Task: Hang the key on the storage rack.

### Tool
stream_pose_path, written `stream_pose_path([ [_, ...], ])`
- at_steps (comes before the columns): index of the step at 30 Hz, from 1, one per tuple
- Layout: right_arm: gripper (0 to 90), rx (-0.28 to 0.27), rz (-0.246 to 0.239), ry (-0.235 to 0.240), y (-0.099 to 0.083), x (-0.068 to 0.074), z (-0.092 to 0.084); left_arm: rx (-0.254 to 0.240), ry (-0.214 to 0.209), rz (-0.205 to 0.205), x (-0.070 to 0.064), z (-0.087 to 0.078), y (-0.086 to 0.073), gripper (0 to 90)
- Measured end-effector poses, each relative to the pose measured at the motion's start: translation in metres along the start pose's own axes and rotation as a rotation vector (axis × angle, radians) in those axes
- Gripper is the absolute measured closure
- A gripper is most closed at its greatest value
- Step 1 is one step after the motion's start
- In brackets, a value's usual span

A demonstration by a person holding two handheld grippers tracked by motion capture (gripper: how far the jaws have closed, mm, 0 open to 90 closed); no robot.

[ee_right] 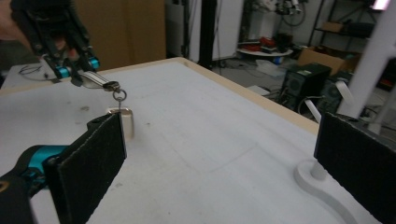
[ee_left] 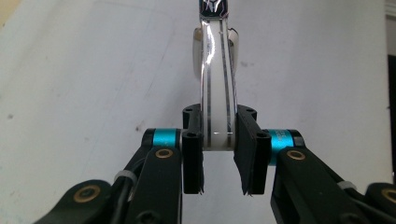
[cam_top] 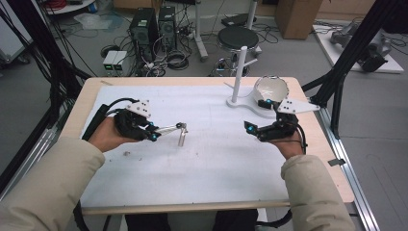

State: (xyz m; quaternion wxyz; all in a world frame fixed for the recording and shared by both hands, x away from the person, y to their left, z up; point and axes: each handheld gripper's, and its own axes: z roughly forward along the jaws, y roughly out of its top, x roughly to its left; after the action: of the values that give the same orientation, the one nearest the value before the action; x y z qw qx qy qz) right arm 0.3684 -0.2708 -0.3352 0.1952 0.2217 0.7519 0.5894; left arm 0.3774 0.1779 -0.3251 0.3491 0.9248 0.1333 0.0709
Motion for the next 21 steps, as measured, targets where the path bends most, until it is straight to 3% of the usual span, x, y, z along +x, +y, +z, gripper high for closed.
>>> stream_pose_path([
  [1,1.4,0.003,-0.012,0.021,0.006,0.000,0.003,-0.015,-0.022,0.003,-0.001,0.000,0.002,73.8],
  [6,1.4,0.032,-0.067,0.118,0.035,0.000,0.019,-0.016,-0.052,0.033,-0.004,0.003,0.015,73.8],
  [17,1.4,0.188,-0.190,0.280,0.077,0.011,0.061,-0.072,-0.113,0.092,-0.009,0.009,0.042,73.8],
  [21,1.4,0.258,-0.233,0.364,0.086,0.019,0.076,-0.073,-0.138,0.108,-0.011,0.013,0.047,73.8],
])
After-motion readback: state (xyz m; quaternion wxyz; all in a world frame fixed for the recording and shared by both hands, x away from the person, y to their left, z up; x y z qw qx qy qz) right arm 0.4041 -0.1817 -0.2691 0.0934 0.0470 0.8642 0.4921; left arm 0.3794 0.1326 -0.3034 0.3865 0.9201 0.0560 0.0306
